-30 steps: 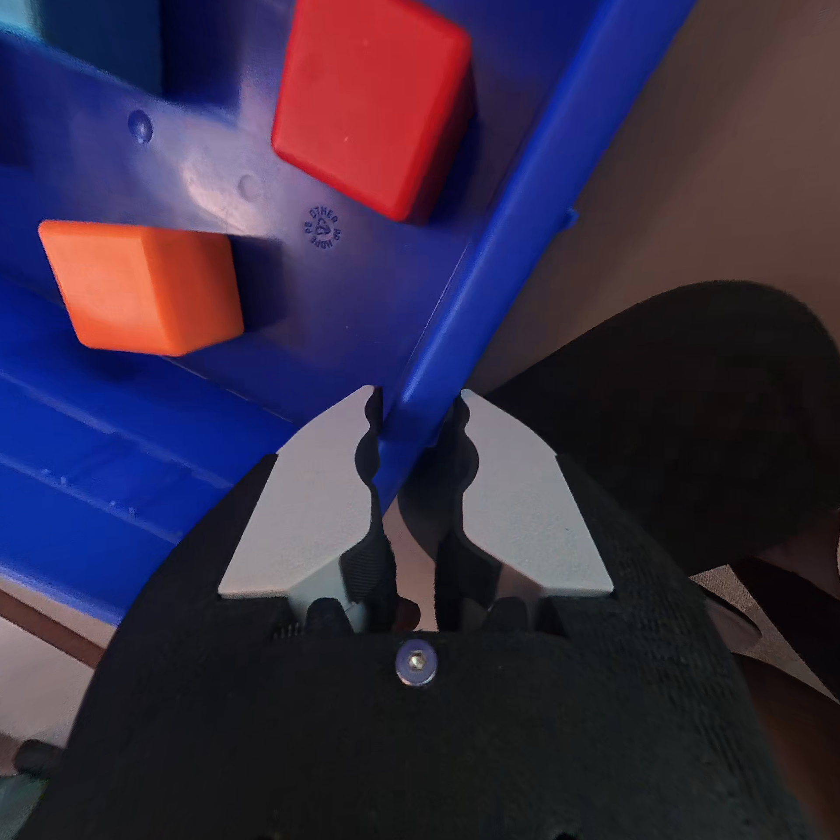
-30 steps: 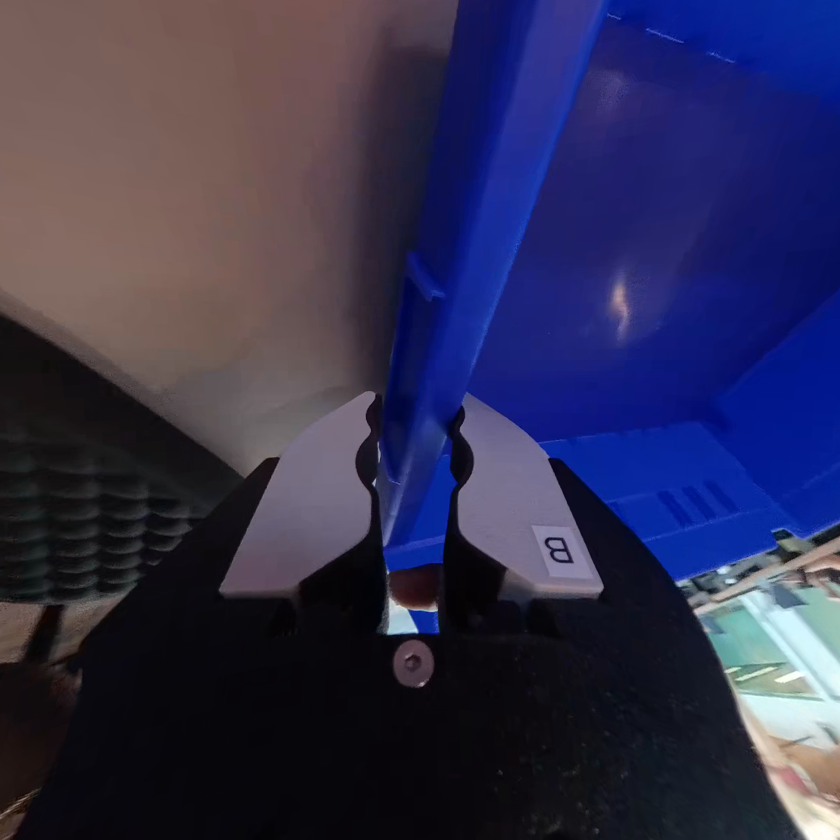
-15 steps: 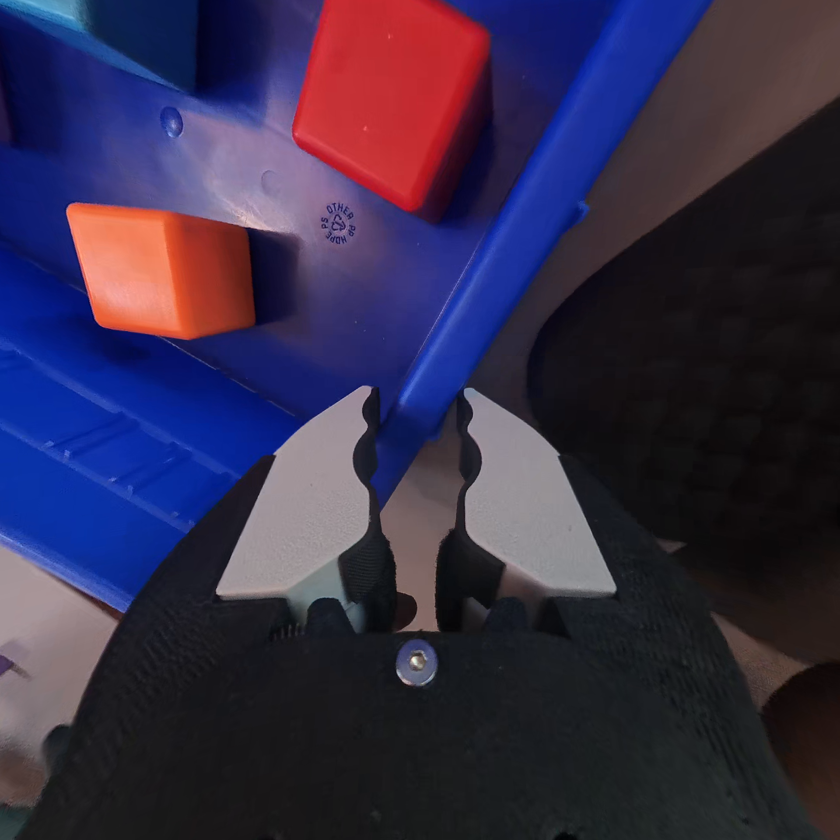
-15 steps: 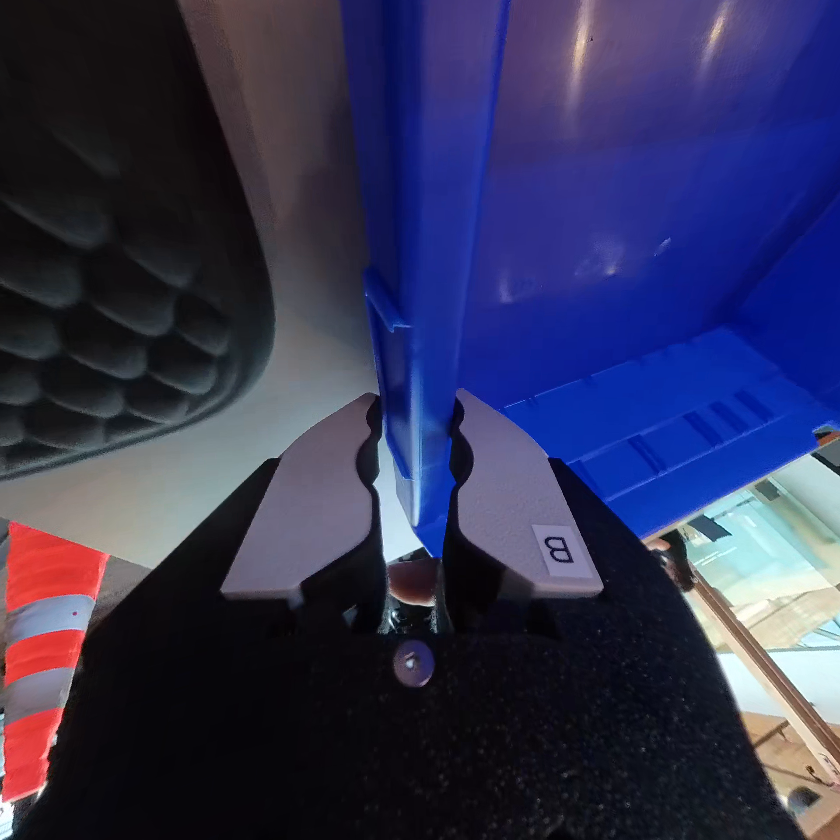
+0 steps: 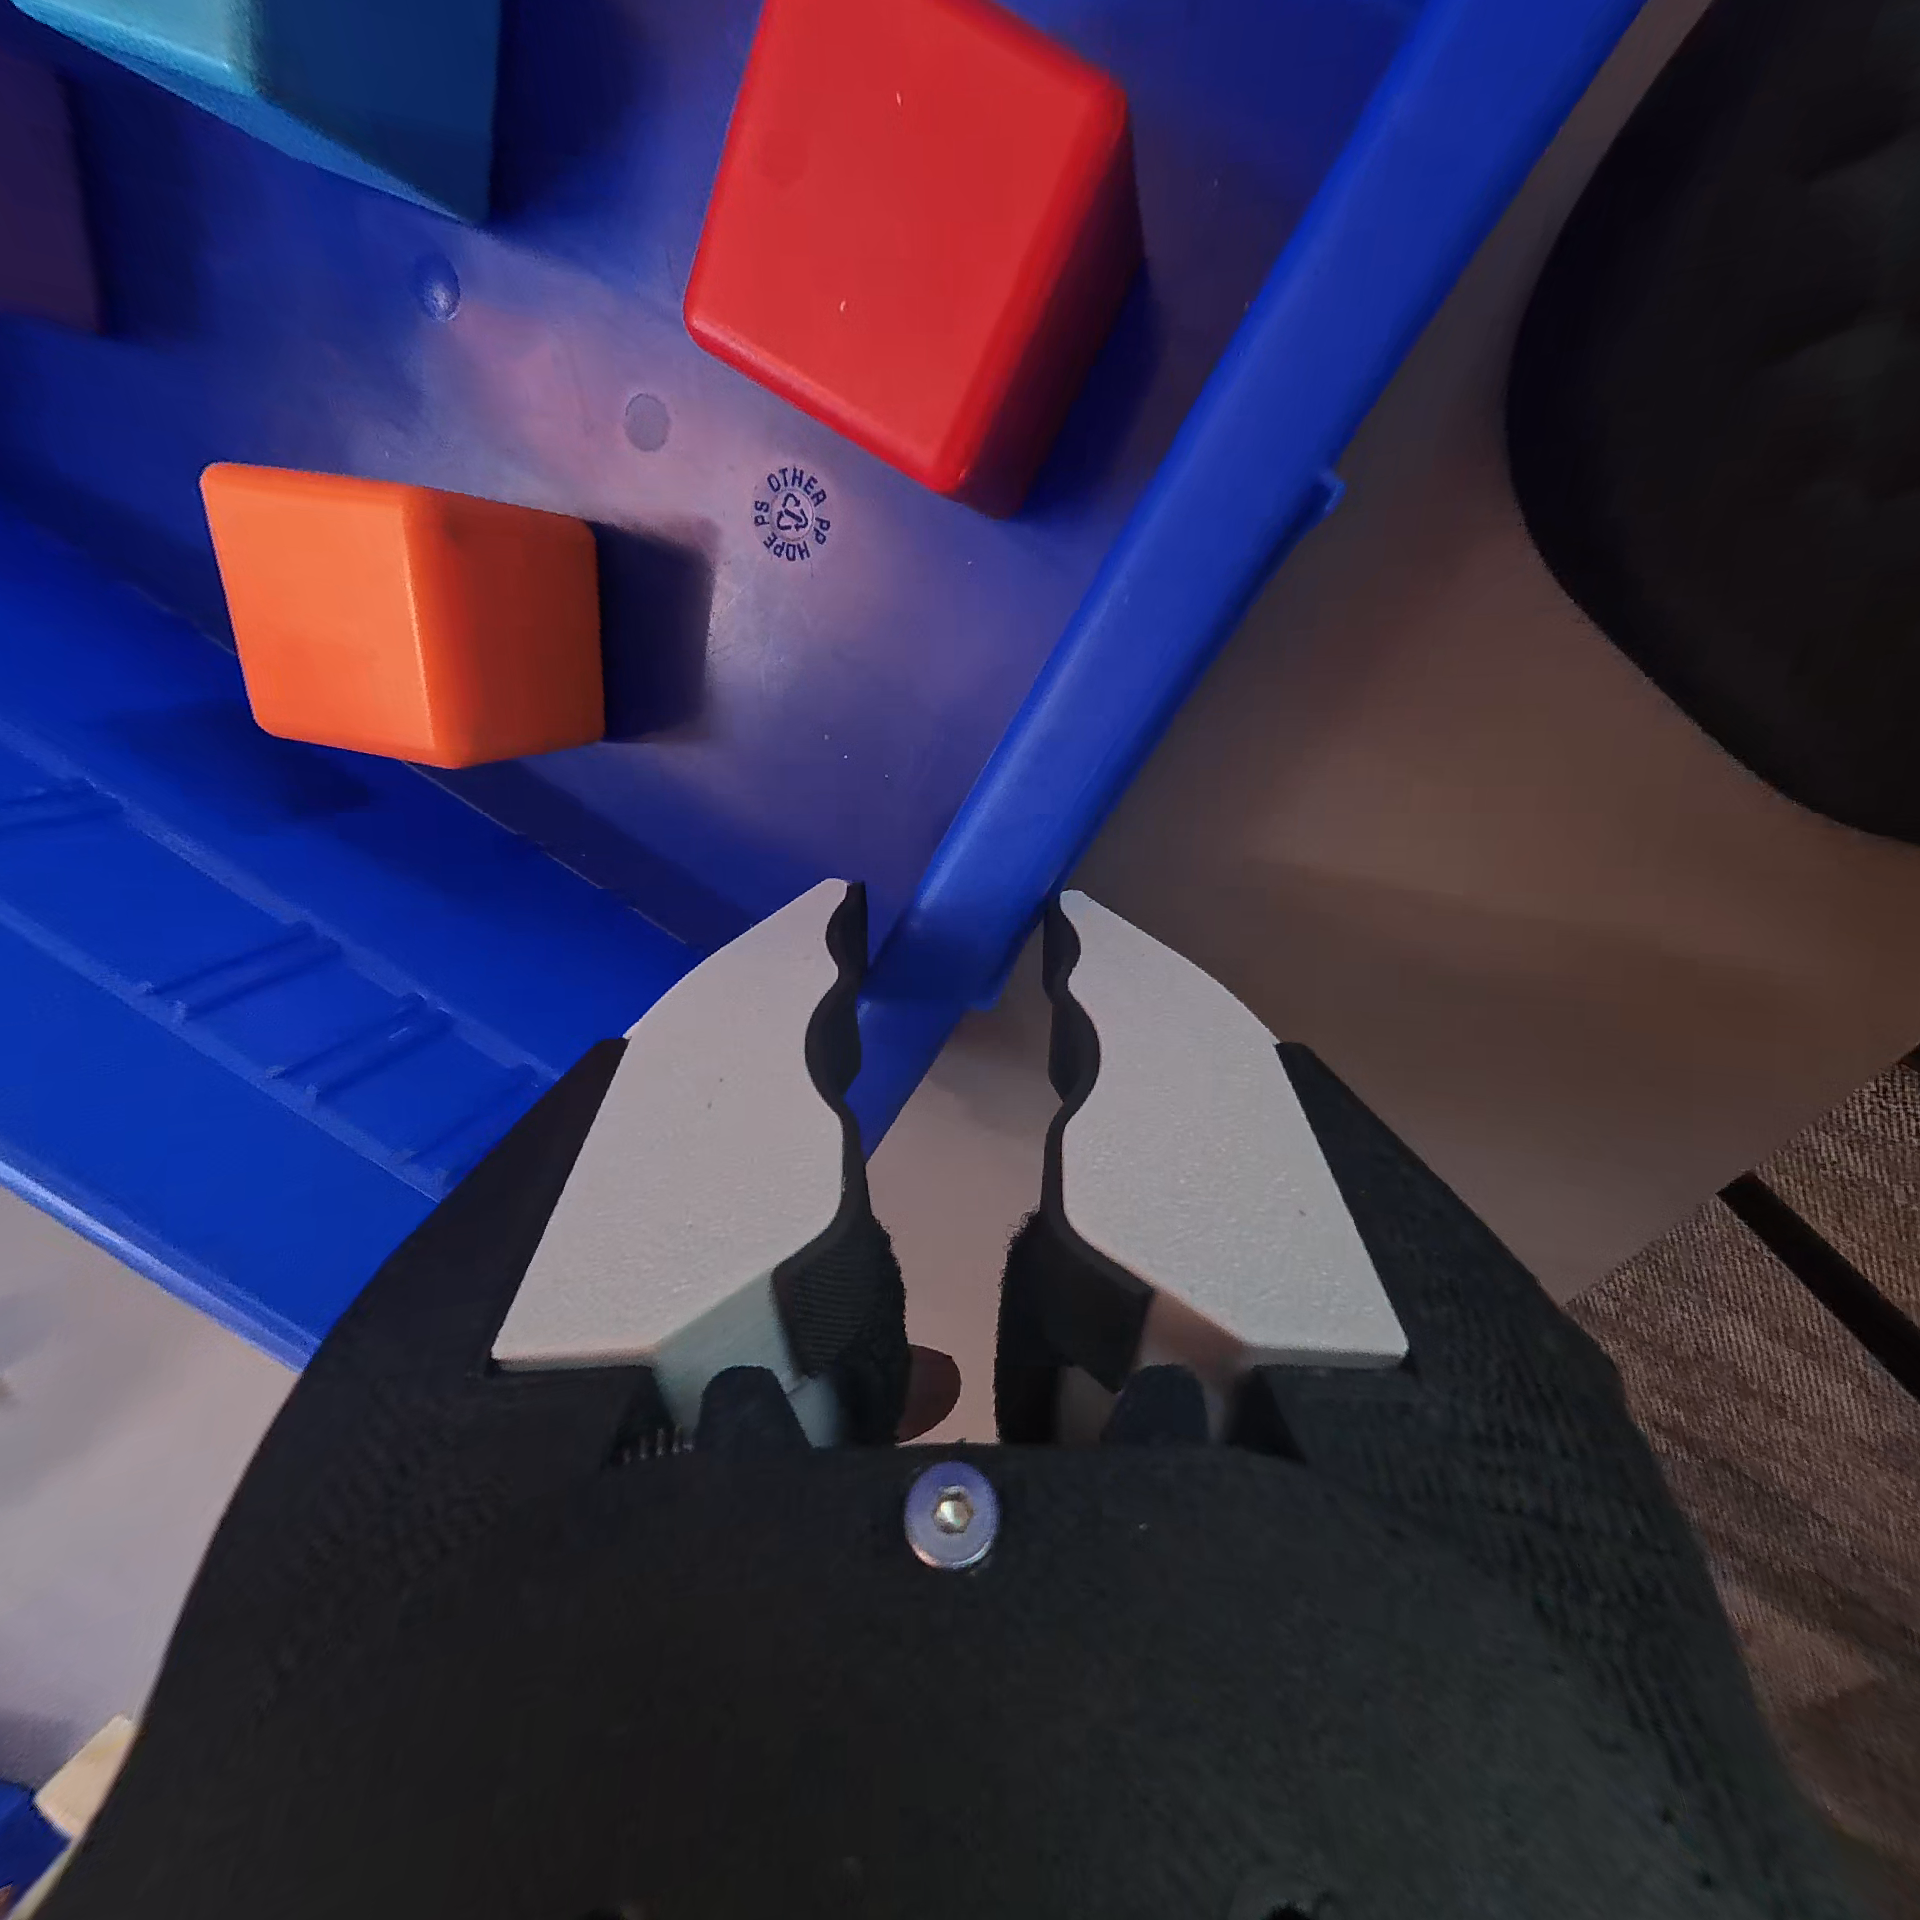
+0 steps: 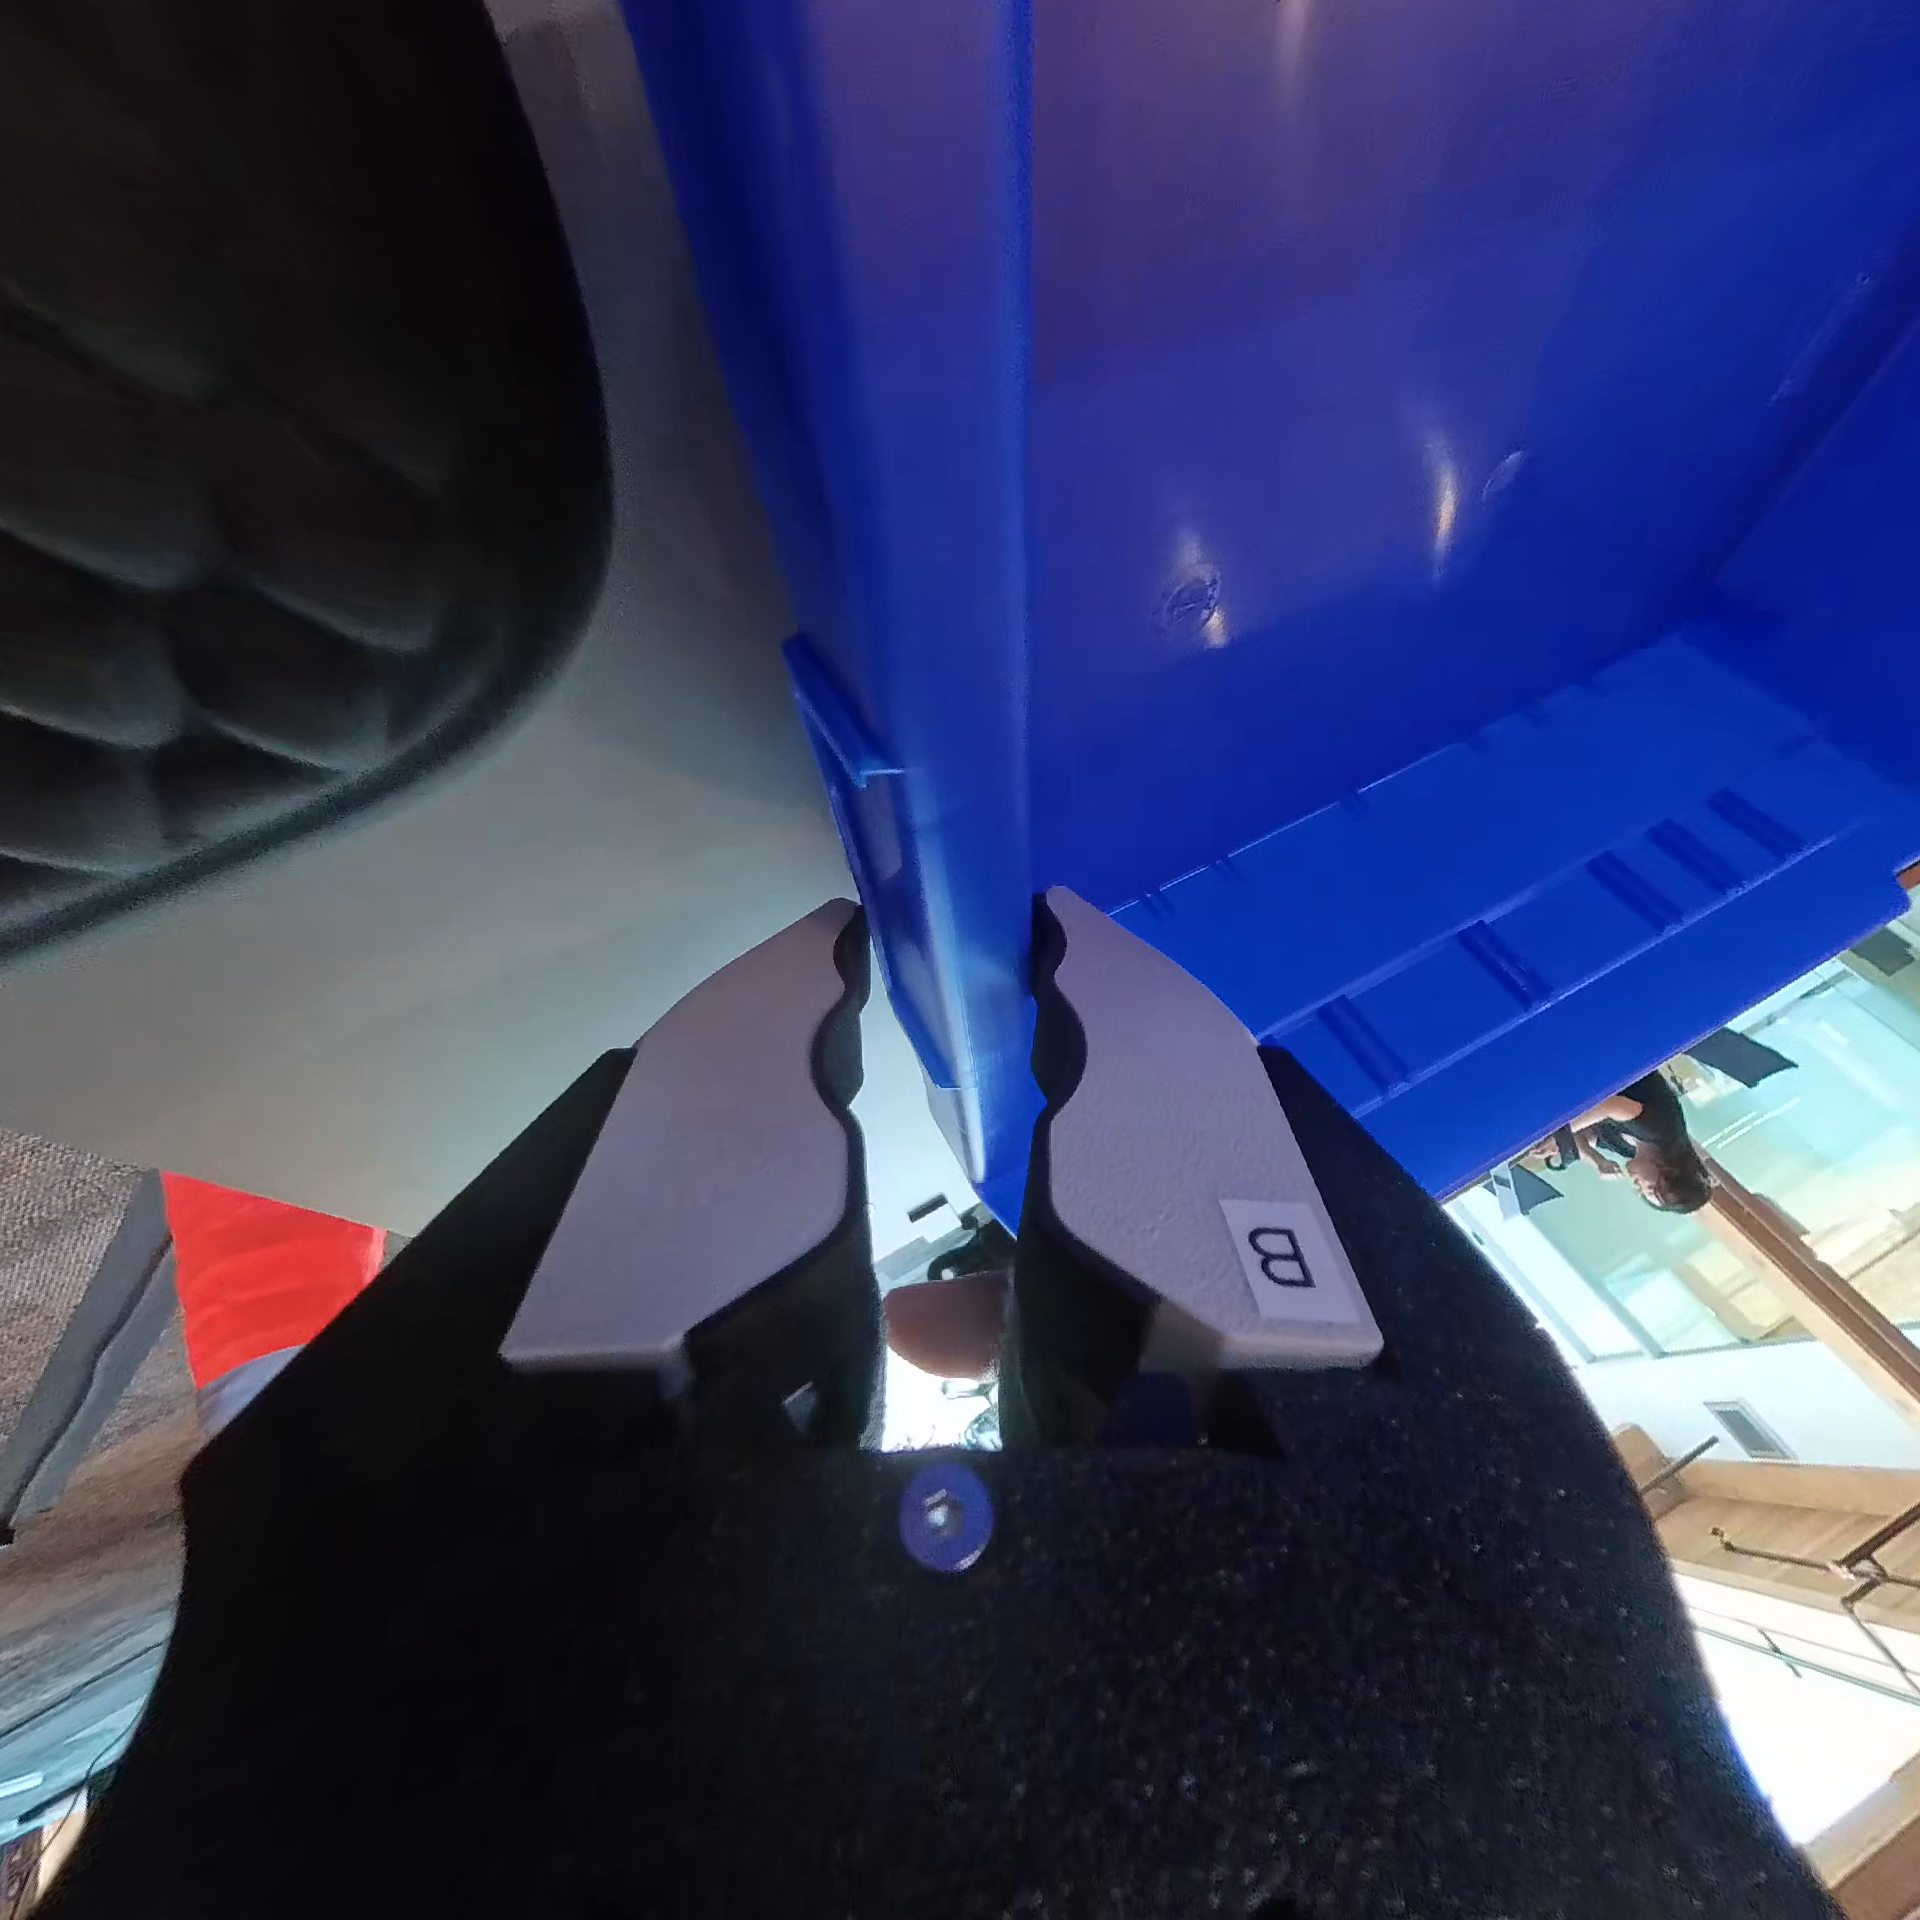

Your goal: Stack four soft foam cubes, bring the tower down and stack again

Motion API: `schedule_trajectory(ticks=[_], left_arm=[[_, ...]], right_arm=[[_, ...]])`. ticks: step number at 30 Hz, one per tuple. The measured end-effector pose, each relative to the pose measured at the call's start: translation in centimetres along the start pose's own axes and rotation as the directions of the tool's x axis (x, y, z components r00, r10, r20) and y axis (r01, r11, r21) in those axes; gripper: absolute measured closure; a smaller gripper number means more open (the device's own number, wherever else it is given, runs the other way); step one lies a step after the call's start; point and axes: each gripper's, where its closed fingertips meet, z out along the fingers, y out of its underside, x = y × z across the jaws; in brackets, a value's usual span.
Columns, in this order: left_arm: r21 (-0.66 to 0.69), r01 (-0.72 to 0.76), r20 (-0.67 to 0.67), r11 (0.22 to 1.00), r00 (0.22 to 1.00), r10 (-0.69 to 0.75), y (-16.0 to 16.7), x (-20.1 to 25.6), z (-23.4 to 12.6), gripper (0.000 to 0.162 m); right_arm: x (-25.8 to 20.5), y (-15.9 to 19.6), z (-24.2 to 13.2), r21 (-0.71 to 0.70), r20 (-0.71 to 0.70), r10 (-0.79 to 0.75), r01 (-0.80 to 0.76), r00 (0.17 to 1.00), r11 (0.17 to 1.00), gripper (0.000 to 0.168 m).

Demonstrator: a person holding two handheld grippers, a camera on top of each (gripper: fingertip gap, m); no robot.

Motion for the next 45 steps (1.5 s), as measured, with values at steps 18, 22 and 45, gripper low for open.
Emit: schedule_trajectory(ticks=[18,22,45], left_arm=[[0.079,0.049,0.026,0.996,0.998,-0.051,3.6,-0.2,-0.8,0.128],[0.197,0.267,-0.109,0.943,0.962,-0.249,1.8,0.8,-1.2,0.086],[0.998,-0.051,0.065,0.042,0.878,-0.474,-11.1,-0.5,-18.6,0.017]], right_arm=[[0.1,1.8,0.9,0.024,-0.018,0.056,-0.056,0.998,0.998,0.138],[-0.1,0.9,0.6,0.150,0.045,0.237,-0.241,0.970,0.959,0.131],[9.3,1.8,-18.2,0.853,0.509,0.761,-0.121,0.401,-0.507,0.022]])
